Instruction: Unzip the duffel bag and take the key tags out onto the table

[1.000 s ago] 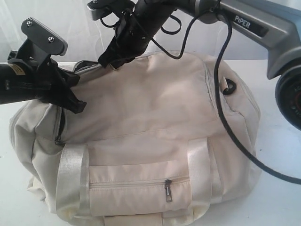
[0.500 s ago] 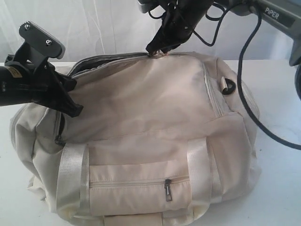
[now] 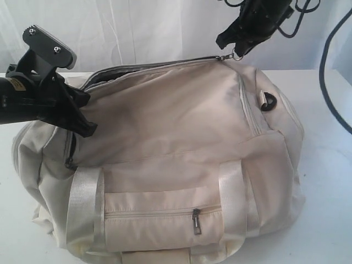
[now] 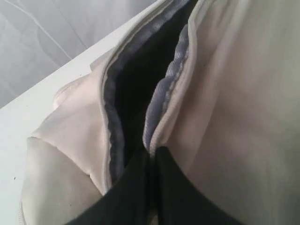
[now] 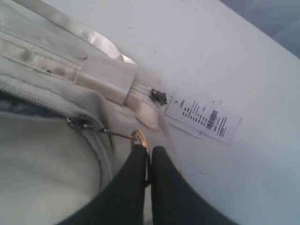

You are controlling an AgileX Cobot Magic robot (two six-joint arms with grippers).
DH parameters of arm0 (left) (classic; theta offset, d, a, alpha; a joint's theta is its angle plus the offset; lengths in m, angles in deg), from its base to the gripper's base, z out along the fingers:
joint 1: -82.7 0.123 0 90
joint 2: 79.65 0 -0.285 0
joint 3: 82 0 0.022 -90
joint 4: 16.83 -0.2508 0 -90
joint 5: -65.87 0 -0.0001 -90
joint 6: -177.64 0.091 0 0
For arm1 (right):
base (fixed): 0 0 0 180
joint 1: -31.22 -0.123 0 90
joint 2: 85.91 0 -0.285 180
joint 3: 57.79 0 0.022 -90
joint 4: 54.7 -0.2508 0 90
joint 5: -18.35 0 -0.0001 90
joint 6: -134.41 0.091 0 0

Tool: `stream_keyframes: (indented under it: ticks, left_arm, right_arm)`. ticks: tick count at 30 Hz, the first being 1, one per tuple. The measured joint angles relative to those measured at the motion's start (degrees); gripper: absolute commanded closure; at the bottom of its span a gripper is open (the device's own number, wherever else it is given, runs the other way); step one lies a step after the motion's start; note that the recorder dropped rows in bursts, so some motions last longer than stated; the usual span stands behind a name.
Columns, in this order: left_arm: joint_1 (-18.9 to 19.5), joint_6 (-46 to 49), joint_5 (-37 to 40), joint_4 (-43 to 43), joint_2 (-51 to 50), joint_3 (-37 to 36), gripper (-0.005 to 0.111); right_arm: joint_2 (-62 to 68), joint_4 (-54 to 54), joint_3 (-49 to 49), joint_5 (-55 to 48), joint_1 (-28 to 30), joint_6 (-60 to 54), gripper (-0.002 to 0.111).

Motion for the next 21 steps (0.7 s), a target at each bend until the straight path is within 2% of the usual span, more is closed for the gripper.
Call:
stream_keyframes:
  ticks: [10, 21]
  left_arm:
    - [0.0, 0.0, 0.2, 0.0, 0.0, 0.0, 0.107]
    - [0.0, 0.0, 0.8, 0.0, 0.0, 0.0, 0.107]
  right_arm:
    - [-1.8, -1.4, -0.7, -2.9, 1.9, 4.3, 0.108]
    - [-5.9, -0.7, -10.1, -2.2, 2.2, 5.3, 0.108]
